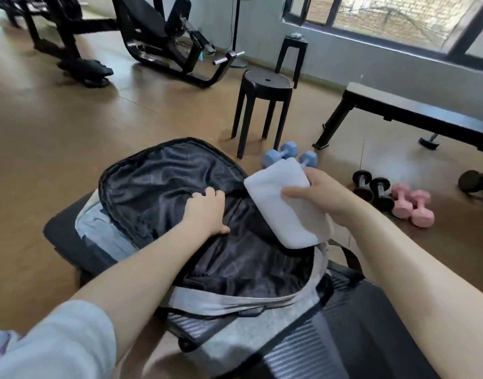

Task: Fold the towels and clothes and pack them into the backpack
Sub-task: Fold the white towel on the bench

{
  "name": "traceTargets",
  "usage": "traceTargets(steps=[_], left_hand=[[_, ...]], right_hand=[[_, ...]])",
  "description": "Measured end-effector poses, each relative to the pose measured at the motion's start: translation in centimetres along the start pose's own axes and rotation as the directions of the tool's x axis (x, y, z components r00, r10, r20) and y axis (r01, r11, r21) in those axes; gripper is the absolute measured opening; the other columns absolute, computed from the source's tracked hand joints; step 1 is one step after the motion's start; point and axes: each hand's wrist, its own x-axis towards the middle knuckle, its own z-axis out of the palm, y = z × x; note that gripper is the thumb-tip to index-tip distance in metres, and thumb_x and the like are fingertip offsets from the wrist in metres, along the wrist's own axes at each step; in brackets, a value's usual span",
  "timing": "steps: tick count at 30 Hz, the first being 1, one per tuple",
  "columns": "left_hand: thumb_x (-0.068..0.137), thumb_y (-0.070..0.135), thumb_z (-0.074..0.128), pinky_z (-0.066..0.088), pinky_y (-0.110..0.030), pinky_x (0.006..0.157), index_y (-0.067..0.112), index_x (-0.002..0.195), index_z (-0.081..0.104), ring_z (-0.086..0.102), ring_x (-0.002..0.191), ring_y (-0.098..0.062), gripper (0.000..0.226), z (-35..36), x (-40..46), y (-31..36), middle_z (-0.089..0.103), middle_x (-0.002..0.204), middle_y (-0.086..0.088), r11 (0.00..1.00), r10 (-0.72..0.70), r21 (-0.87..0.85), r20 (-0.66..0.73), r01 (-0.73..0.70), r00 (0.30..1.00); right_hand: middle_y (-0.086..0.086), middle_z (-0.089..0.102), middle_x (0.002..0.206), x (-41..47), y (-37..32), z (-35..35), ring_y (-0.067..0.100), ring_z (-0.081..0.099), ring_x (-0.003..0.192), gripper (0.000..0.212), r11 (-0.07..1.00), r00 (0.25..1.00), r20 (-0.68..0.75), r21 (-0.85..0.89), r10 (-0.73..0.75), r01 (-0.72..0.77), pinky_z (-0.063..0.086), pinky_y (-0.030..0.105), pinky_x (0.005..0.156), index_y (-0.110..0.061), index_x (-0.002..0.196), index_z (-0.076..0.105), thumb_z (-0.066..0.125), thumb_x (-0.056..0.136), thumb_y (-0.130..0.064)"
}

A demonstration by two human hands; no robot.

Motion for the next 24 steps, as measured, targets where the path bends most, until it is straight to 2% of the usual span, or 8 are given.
traceTargets(steps=[3, 7, 12, 15, 17, 20, 24], left_hand=[[0.075, 0.048, 0.066, 0.041, -0.042, 0.087, 0.009, 0.129, 0.031, 0.045, 0.112, -0.041, 0.075, 0.6, 0.0, 0.1, 0.035, 0.131, -0.015, 0.999, 0.040, 0.004, -0.063, -0.040, 0.997], [0.084, 0.049, 0.058, 0.042, -0.037, 0.082, 0.010, 0.117, 0.042, 0.042, 0.109, -0.032, 0.054, 1.7, -0.1, -0.1, 0.037, 0.124, -0.010, 0.995, 0.099, 0.018, -0.205, -0.097, 0.974], [0.085, 0.051, 0.055, 0.045, -0.033, 0.077, 0.007, 0.119, 0.043, 0.044, 0.109, -0.028, 0.057, 2.3, 0.9, -0.3, 0.040, 0.122, -0.010, 0.996, -0.003, -0.086, -0.155, -0.010, 0.988], [0.092, 0.035, 0.054, 0.046, -0.034, 0.079, 0.006, 0.116, 0.046, 0.047, 0.109, -0.029, 0.039, 1.9, 1.8, -0.6, 0.045, 0.121, -0.010, 0.999, -0.002, -0.036, -0.158, -0.004, 0.987], [0.096, 0.021, 0.048, 0.045, -0.035, 0.080, 0.006, 0.114, 0.049, 0.049, 0.108, -0.029, 0.024, 1.4, 2.1, -1.1, 0.050, 0.119, -0.010, 0.999, 0.020, -0.034, -0.179, -0.026, 0.984], [0.097, 0.025, 0.043, 0.043, -0.036, 0.077, 0.007, 0.108, 0.054, 0.054, 0.103, -0.030, 0.024, 0.0, 1.8, -2.1, 0.057, 0.113, -0.010, 0.981, -0.020, -0.190, -0.220, -0.023, 0.975], [0.096, 0.030, 0.046, 0.038, -0.034, 0.074, 0.009, 0.102, 0.060, 0.056, 0.099, -0.029, 0.026, -3.5, 0.4, -3.6, 0.062, 0.106, -0.007, 0.901, -0.140, -0.431, -0.377, -0.039, 0.915]], right_hand=[[0.015, 0.065, 0.105, 1.5, 0.1, 1.2, 0.033, 0.063, 0.097, 0.030, 0.997, 0.997, 0.007, -0.043, 0.071, -0.071, 0.048, 0.047, 0.089, -0.004, 0.103, 0.061, 0.063, 0.086, -0.028], [0.014, 0.069, 0.098, 2.3, 0.7, 2.7, 0.031, 0.066, 0.089, 0.033, 0.988, 0.991, 0.029, -0.094, 0.128, -0.125, 0.051, 0.042, 0.079, -0.005, 0.096, 0.065, 0.066, 0.081, -0.035], [0.016, 0.068, 0.100, 3.0, 1.7, 3.6, 0.031, 0.065, 0.091, 0.035, 0.984, 0.989, 0.032, -0.109, 0.146, -0.142, 0.052, 0.045, 0.083, -0.001, 0.098, 0.063, 0.064, 0.084, -0.033], [0.014, 0.068, 0.100, 2.9, 2.1, 3.7, 0.029, 0.065, 0.090, 0.032, 0.986, 0.991, 0.034, -0.108, 0.130, -0.126, 0.052, 0.043, 0.082, -0.004, 0.099, 0.063, 0.062, 0.085, -0.033], [0.019, 0.067, 0.101, 2.8, 2.4, 3.7, 0.032, 0.066, 0.087, 0.040, 0.987, 0.992, 0.029, -0.109, 0.122, -0.118, 0.051, 0.039, 0.076, 0.001, 0.103, 0.060, 0.061, 0.084, -0.035], [0.024, 0.065, 0.101, 2.6, 2.7, 3.6, 0.027, 0.061, 0.074, 0.050, 0.989, 0.990, 0.056, -0.079, 0.126, -0.122, 0.047, 0.035, 0.069, 0.006, 0.105, 0.057, 0.063, 0.081, -0.037], [0.012, 0.065, 0.084, 4.1, 2.0, 4.6, 0.022, 0.060, 0.072, 0.048, 0.985, 0.982, 0.103, -0.087, 0.160, -0.151, 0.046, 0.034, 0.067, 0.003, 0.096, 0.060, 0.071, 0.075, -0.038]])
